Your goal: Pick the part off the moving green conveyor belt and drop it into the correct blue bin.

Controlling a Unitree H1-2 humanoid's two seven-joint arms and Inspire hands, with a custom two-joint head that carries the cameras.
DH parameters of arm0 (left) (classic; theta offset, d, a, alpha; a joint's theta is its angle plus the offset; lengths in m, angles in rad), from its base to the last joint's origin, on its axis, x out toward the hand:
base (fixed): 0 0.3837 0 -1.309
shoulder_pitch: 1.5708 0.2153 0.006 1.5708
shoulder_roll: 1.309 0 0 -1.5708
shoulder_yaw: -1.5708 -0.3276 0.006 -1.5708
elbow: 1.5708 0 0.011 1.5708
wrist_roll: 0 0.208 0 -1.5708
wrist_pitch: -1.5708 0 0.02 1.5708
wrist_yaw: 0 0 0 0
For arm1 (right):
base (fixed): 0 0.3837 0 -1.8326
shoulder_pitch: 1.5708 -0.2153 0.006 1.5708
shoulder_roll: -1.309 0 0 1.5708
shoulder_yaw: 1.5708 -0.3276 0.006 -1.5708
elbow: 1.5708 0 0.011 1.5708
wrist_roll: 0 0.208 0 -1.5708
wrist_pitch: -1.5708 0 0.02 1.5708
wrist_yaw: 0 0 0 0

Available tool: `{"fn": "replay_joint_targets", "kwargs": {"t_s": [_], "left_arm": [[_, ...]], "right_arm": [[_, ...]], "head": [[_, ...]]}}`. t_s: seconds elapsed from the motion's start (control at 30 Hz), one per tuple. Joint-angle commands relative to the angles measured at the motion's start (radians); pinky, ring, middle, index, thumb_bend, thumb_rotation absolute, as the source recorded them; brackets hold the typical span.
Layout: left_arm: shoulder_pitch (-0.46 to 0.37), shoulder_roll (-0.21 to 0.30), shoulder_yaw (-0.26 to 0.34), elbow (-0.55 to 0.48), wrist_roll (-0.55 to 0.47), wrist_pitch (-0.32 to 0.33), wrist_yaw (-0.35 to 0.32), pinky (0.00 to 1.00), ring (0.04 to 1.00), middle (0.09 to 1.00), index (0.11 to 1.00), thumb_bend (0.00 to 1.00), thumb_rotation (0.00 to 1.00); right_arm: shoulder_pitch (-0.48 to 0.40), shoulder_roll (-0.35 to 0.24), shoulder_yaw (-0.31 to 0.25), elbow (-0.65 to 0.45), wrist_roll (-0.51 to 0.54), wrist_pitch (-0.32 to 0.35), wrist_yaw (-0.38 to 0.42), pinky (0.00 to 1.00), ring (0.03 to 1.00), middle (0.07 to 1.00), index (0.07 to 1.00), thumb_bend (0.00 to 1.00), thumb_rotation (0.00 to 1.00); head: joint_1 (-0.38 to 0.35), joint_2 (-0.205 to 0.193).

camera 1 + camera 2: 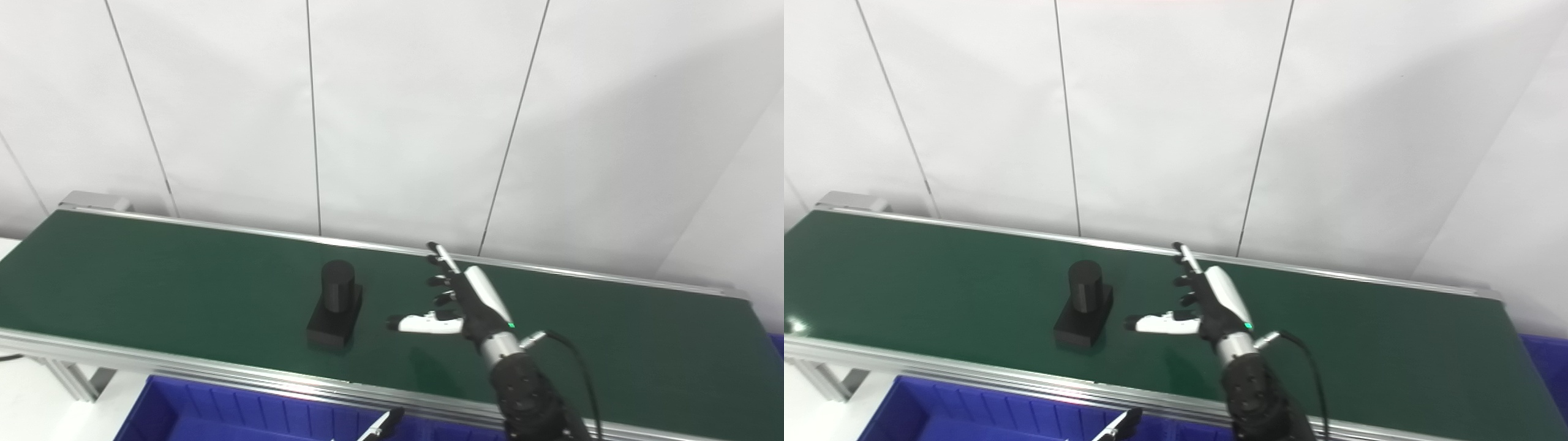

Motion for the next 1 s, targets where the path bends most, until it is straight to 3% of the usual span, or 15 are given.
{"fn": "replay_joint_targets", "kwargs": {"t_s": [0.0, 0.3, 0.4, 0.67, 0.97], "left_arm": [[0.007, -0.003, -0.004, -0.040, 0.009, 0.005, 0.012, 0.92, 0.991, 1.000, 0.989, 0.97, 0.30], [0.014, -0.003, -0.016, -0.060, 0.025, 0.020, 0.007, 0.87, 0.974, 1.000, 0.998, 0.96, 0.30], [0.017, -0.007, -0.019, -0.062, 0.013, 0.022, 0.005, 0.90, 0.984, 1.000, 0.997, 0.97, 0.30], [0.019, -0.008, -0.036, -0.065, 0.030, 0.009, 0.013, 0.88, 0.964, 1.000, 1.000, 0.96, 0.31], [0.023, -0.013, -0.051, -0.075, 0.066, 0.018, 0.027, 0.83, 0.946, 0.995, 0.998, 0.96, 0.30]], "right_arm": [[-0.051, 0.020, 0.005, 0.009, -0.013, -0.008, -0.030, 0.66, 0.829, 0.947, 1.000, 0.96, 0.43], [-0.107, 0.037, 0.034, 0.103, -0.047, 0.013, -0.034, 0.74, 0.877, 0.964, 1.000, 0.96, 0.45], [-0.129, 0.038, 0.035, 0.142, -0.052, 0.017, -0.036, 0.77, 0.889, 0.970, 1.000, 0.96, 0.45], [-0.182, 0.042, 0.035, 0.262, -0.059, -0.029, -0.095, 0.79, 0.897, 0.965, 1.000, 0.97, 0.45], [-0.251, 0.057, 0.049, 0.401, -0.057, -0.084, -0.149, 0.90, 0.925, 0.960, 1.000, 0.98, 0.44]], "head": [[0.001, 0.001], [-0.012, 0.000], [-0.012, 0.000], [0.003, 0.001], [0.013, -0.002]]}}
